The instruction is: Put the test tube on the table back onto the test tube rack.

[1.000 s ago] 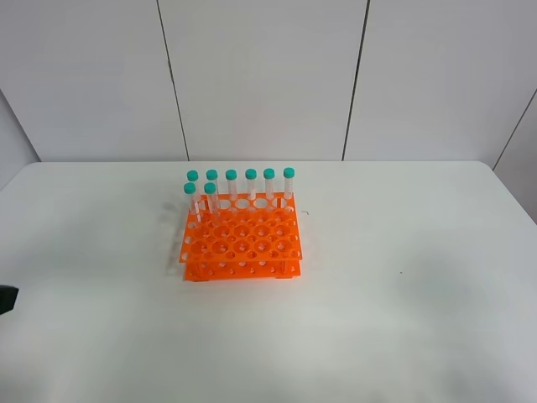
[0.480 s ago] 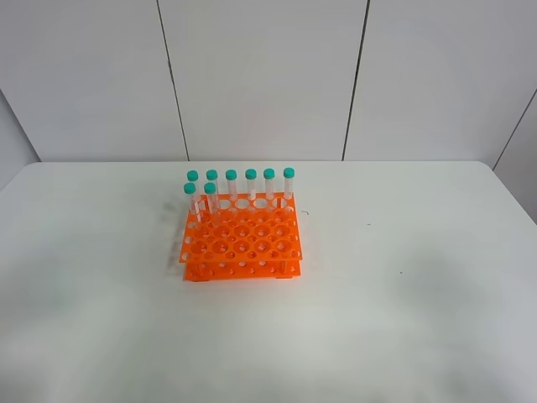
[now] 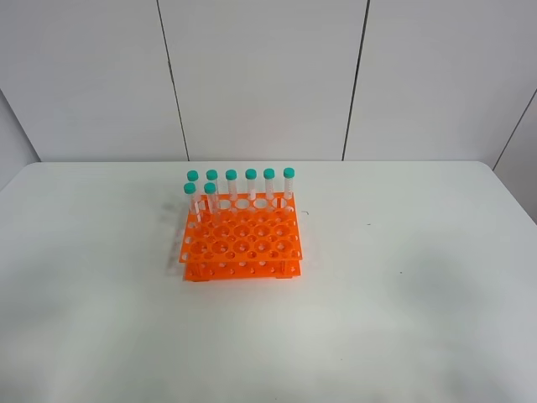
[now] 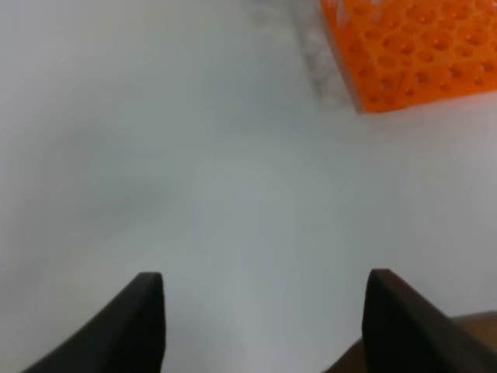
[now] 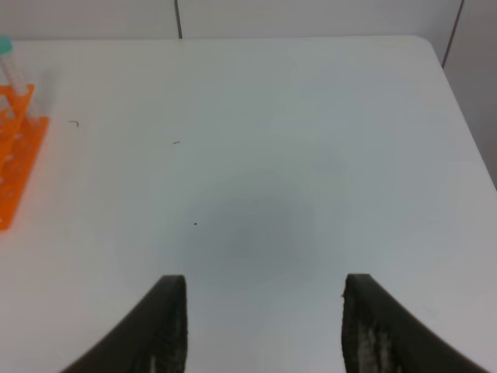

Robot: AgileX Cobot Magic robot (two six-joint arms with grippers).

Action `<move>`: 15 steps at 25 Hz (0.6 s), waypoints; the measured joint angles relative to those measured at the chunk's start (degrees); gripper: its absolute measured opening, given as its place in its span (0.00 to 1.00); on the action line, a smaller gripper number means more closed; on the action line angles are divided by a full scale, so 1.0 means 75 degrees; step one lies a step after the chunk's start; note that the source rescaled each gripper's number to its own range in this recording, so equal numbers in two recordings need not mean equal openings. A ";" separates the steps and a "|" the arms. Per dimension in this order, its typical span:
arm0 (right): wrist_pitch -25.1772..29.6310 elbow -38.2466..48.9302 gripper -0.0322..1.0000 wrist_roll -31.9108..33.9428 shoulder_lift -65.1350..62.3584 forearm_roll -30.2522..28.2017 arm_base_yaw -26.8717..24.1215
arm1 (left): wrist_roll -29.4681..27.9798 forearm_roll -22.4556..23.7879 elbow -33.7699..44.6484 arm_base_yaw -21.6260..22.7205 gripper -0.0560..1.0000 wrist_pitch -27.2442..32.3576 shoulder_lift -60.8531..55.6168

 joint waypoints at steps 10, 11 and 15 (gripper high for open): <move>0.0000 0.0000 0.61 0.0000 0.0000 0.0000 0.0000 | 0.0000 0.0000 0.0000 0.0000 0.49 0.0000 0.0000; 0.0000 0.0000 0.61 0.0000 0.0000 0.0000 0.0000 | 0.0000 0.0000 0.0000 0.0000 0.49 0.0000 0.0000; 0.0000 0.0000 0.61 0.0000 0.0000 0.0000 0.0000 | 0.0000 0.0000 0.0000 0.0000 0.49 0.0000 0.0000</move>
